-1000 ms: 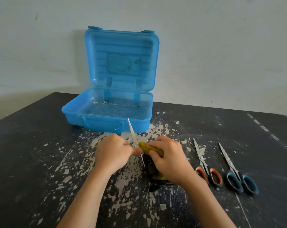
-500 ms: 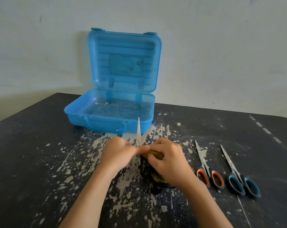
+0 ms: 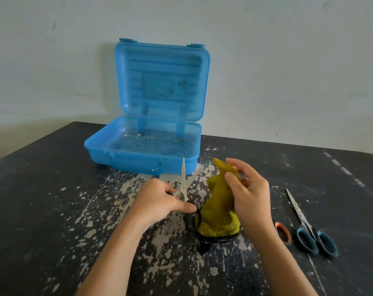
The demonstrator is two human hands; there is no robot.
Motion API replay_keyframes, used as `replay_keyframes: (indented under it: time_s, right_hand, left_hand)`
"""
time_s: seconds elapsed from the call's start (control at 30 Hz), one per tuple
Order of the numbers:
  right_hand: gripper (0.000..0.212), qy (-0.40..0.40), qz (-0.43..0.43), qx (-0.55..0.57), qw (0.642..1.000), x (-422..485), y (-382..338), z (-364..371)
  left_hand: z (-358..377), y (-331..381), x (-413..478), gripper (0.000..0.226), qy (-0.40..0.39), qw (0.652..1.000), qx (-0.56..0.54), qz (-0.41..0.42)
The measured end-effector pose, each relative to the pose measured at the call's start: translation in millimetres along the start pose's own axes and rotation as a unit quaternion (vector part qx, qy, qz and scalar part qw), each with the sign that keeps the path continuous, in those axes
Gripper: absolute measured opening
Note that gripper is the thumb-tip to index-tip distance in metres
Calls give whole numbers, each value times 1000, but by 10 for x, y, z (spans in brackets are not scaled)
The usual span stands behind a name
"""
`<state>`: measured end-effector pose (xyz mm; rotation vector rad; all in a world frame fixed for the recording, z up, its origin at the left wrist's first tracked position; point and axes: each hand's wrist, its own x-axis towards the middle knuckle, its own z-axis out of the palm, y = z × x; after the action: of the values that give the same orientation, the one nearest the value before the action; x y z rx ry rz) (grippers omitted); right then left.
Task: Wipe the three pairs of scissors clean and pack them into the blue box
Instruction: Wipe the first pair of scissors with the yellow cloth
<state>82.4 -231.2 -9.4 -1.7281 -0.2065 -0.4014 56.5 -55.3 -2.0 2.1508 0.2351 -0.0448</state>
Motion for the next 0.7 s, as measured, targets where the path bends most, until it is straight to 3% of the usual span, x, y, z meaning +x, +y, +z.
replay_keyframes:
  time_s: [0.07, 0.13, 0.2, 0.27, 0.47, 0.7]
  right_hand:
    - [29, -17, -49, -15, 999, -24, -41, 2]
    - [26, -90, -103, -69, 988, -80, -82, 45]
    - [24, -178, -156, -151, 960, -154, -71, 141]
    - [26, -213, -204, -198, 935, -205, 6, 230]
    - [20, -150, -269, -219, 926, -202, 86, 323]
    - [18, -63, -275, -285, 916, -94, 26, 436]
  left_hand:
    - [3, 14, -11, 66, 6, 1000, 23, 7]
    - [4, 16, -11, 70, 4, 999, 38, 9]
    - [-13, 8, -5, 53, -3, 998, 54, 21]
    - [-44, 7, -12, 33, 4, 995, 87, 45]
    - [-46, 67, -59, 42, 43, 976, 199, 76]
    - [-44, 164, -124, 60, 35, 943, 322, 82]
